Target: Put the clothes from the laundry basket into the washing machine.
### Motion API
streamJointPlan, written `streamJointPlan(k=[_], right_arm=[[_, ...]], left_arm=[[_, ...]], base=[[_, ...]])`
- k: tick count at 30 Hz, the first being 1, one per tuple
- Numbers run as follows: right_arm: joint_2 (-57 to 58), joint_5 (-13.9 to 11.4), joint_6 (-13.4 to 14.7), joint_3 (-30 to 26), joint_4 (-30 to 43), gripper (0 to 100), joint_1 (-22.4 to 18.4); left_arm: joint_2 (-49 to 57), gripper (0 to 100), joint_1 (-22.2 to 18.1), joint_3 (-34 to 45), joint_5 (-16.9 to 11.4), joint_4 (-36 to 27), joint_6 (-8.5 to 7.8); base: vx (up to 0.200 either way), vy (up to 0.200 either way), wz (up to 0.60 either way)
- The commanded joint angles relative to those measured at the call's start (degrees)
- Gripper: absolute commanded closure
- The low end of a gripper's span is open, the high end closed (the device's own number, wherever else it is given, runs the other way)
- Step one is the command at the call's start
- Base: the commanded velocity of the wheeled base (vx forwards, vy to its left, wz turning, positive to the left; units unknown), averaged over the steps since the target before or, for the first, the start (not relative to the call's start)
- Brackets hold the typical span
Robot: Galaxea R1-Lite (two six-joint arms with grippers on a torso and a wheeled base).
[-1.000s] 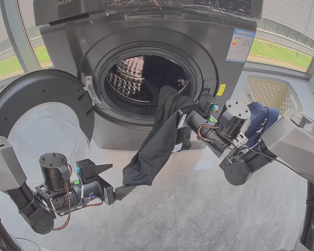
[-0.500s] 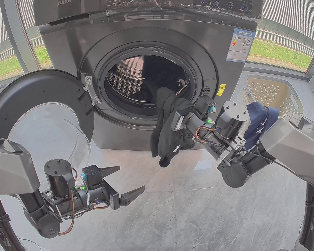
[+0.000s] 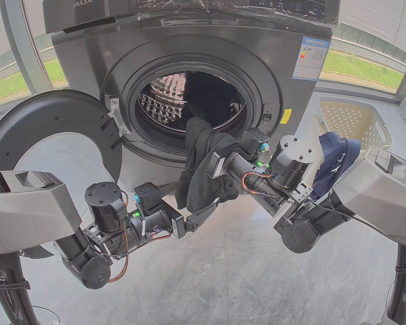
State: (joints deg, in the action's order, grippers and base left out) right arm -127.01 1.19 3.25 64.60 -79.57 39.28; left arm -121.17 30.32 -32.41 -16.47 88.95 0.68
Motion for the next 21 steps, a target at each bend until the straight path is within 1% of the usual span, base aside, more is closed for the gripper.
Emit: streamJointPlan(k=[1,3,8,10,13,16,17,20,21], right_arm=[[1.15,0.12,0.17,-0.44,0.2,100,2.21],[0.98,0.83,0.26,-0.44,0.55,100,2.38],[0.71,1.0,0.35,-0.44,0.64,100,3.52],[0.63,1.18,0.44,-0.53,0.73,100,3.96],[0.45,1.27,0.88,-0.88,0.73,100,4.4],[0.54,1.27,0.96,-1.23,0.73,100,4.76],[0.63,1.71,0.96,-1.4,0.73,100,5.11],[0.98,1.97,1.23,-1.4,0.73,100,5.72],[1.15,2.06,1.32,-1.49,0.73,100,5.81]], left_arm=[[-5.65,0,0.27,-4.94,0.82,0.08,0.2],[-7.06,0,0.18,-6.43,1.09,0.08,0.11],[-9.26,0,0.27,-10.3,1.18,-0.01,0.28],[-9.78,0,0.27,-11.79,1.35,-0.01,0.72],[-11.01,0,0.18,-14.96,3.2,-0.27,1.51],[-11.54,0,0.0,-16.19,3.81,-0.27,1.6],[-12.51,0,-0.44,-18.03,4.6,-0.45,1.6],[-13.03,0,-0.61,-18.56,5.13,-1.24,1.6],[-13.12,0,-0.61,-19.09,6.63,-1.59,1.6]], base=[[0.0,0.0,0.0],[0.0,0.0,0.0],[0.0,0.0,0.0],[0.0,0.0,0.0],[0.0,0.0,0.0],[0.0,0.0,0.0],[0.0,0.0,0.0],[0.0,0.0,0.0],[0.0,0.0,0.0]])
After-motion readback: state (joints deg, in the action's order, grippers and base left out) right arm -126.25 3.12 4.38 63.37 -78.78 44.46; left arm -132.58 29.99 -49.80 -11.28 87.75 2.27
